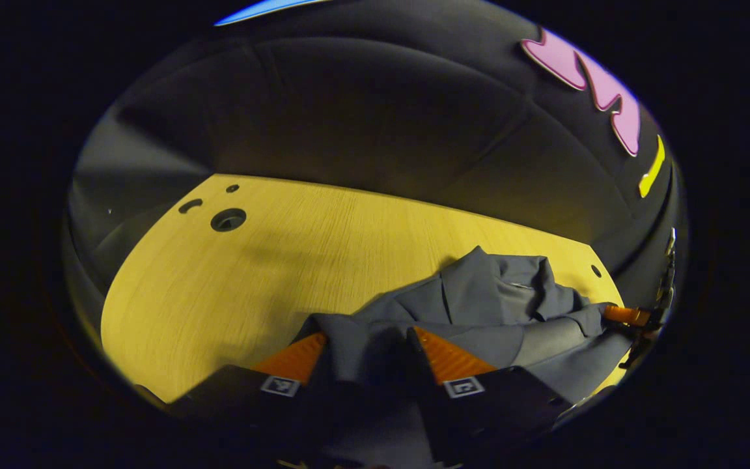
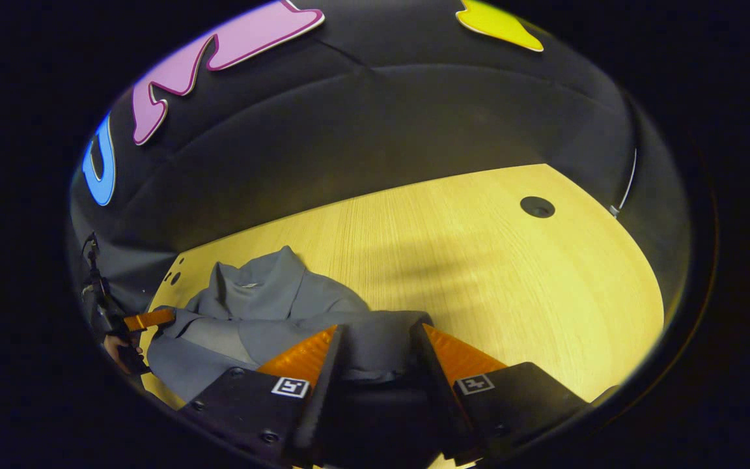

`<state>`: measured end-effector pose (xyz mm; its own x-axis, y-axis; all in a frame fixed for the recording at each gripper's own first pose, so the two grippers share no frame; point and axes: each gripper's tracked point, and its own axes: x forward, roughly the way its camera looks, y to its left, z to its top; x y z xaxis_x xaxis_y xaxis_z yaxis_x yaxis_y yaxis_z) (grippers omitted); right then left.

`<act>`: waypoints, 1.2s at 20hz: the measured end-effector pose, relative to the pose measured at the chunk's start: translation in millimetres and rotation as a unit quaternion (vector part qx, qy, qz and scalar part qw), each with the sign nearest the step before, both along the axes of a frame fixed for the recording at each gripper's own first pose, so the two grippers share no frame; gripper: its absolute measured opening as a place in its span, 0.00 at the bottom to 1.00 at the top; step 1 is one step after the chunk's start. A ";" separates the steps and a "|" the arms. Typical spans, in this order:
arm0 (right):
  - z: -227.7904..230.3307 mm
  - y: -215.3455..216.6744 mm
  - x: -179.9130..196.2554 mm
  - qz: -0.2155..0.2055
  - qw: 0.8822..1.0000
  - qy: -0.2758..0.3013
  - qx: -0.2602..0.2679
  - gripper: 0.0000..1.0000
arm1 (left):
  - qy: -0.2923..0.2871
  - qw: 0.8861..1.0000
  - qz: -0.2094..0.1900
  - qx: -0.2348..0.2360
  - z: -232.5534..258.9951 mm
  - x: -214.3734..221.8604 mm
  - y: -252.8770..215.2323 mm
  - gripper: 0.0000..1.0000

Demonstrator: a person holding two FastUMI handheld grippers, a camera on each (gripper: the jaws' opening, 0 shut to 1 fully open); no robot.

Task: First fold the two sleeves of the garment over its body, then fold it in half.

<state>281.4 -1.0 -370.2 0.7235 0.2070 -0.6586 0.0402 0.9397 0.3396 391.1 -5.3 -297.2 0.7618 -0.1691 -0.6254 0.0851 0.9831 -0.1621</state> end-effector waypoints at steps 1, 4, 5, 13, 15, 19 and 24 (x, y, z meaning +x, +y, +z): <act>6.3 -2.5 -0.2 -0.003 1.000 -0.007 -0.003 0.68 | -0.009 1.000 -0.002 0.014 4.3 -1.8 0.6 0.79; 34.1 -6.7 -8.4 -0.001 1.000 -0.029 -0.008 0.67 | -0.033 0.999 -0.013 0.014 30.1 -17.6 -9.3 0.93; 46.7 -5.7 -11.1 0.004 0.999 -0.040 -0.007 0.67 | -0.037 0.999 -0.016 0.004 38.5 -24.0 -15.2 0.94; 135.9 16.1 -63.0 0.052 0.992 -0.112 0.006 0.67 | -0.114 0.993 -0.039 -0.013 129.4 -74.7 -40.5 0.94; 153.8 15.1 -76.1 0.044 0.991 -0.124 0.001 0.67 | -0.131 0.990 -0.044 -0.015 148.9 -93.1 -45.6 0.94; 183.2 12.5 -101.2 0.031 0.990 -0.139 -0.002 0.69 | -0.159 0.985 -0.062 -0.040 180.5 -130.9 -54.9 0.93; 204.3 8.9 -130.6 0.031 0.987 -0.153 -0.027 0.71 | -0.167 0.984 -0.056 -0.017 192.2 -170.9 -43.8 0.93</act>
<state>150.8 7.9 -165.9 0.8772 0.2290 -0.4221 -0.1157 0.9539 0.2770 220.2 -49.1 -105.0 0.8990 -0.2800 -0.3367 0.2467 0.9591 -0.1389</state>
